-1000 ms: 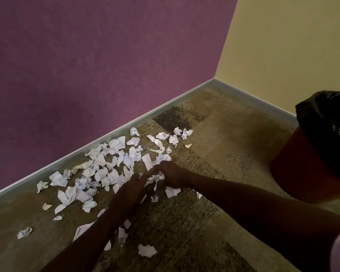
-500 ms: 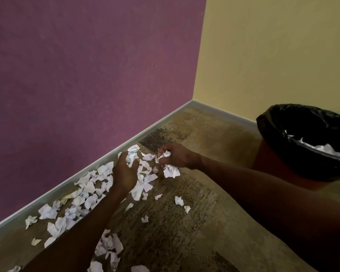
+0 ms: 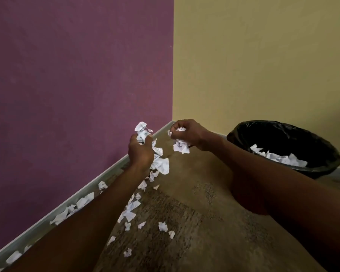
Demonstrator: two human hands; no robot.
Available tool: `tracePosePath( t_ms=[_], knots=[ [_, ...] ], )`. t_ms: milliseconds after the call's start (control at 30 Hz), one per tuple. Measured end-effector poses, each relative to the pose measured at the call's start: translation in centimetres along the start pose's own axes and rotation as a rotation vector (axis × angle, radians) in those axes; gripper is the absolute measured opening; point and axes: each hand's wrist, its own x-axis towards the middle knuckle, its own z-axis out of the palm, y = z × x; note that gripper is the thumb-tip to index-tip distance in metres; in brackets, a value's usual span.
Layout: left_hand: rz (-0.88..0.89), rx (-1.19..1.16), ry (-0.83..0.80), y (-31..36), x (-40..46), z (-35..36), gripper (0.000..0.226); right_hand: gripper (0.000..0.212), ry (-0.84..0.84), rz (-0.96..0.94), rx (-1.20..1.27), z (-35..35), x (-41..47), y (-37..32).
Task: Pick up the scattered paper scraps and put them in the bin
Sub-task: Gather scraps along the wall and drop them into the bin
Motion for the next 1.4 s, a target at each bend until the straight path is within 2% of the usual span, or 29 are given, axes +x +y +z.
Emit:
tracePosePath(
  t_ms=[233, 367, 467, 533, 600, 633, 667, 700, 800, 900, 1000, 1067, 1167, 1267, 1333, 1400],
  knots=[
    [-0.007, -0.273, -0.038, 4.2, -0.8, 7.0, 0.025, 0.007, 0.227, -0.006, -0.169, -8.2, -1.3, 0.1],
    [-0.161, -0.45, -0.089, 4.8, -2.3, 11.6, 0.026, 0.009, 0.36, -0.019, -0.488, -14.5, -2.0, 2.0],
    [-0.254, -0.527, -0.144, 4.7, -3.4, 15.0, 0.02, 0.014, 0.434, 0.062, -0.685, -18.7, -3.2, 4.8],
    [-0.279, -0.527, -0.163, 4.6, -4.2, 17.0, 0.015, 0.017, 0.333, 0.178, -0.782, -20.6, -4.1, 7.0],
    [-0.288, -0.528, -0.181, 4.5, -4.9, 19.0, 0.016, 0.027, 0.061, 0.333, -0.855, -21.6, -5.1, 8.9],
    [-0.293, -0.526, -0.194, 4.3, -5.1, 20.0, 0.016, 0.032, -0.044, 0.387, -0.822, -21.9, -5.4, 9.6],
    [-0.298, -0.519, -0.205, 4.2, -5.3, 21.0, 0.015, 0.036, -0.071, 0.403, -0.783, -22.2, -5.6, 10.2],
    [-0.299, -0.517, -0.215, 4.1, -5.5, 22.0, 0.014, 0.037, -0.022, 0.385, -0.768, -22.6, -5.5, 10.7],
    [-0.266, -0.495, -0.239, 4.3, -6.1, 25.1, 0.022, 0.028, 0.364, 0.358, -0.712, -24.0, -4.6, 11.2],
    [-0.229, -0.418, -0.277, 4.8, -7.4, 28.1, 0.021, 0.026, 0.822, 0.38, -0.361, -25.7, -3.6, 10.4],
    [-0.195, -0.196, -0.36, 4.7, -8.7, 30.9, 0.017, 0.029, 1.078, 0.367, -0.087, -27.5, -2.9, 8.8],
    [-0.269, -0.109, -0.484, 4.7, -9.5, 32.1, 0.02, 0.027, 1.147, 0.312, -0.002, -28.1, -2.7, 7.6],
    [-0.509, -0.19, -0.764, 5.4, -9.9, 32.8, 0.03, 0.022, 1.169, 0.252, 0.021, -27.9, -2.4, 6.9],
    [-0.639, -0.24, -0.843, 5.6, -9.6, 32.9, 0.057, 0.023, 1.149, 0.255, 0.01, -27.0, -2.0, 7.2],
    [-0.65, -0.298, -0.825, 6.4, -9.6, 31.9, 0.049, 0.022, 1.111, 0.278, 0.002, -26.1, -1.9, 7.6],
    [-0.568, -0.351, -0.776, 6.7, -9.2, 31.2, 0.023, 0.024, 1.064, 0.293, -0.007, -25.0, -1.8, 7.8]
  ],
)
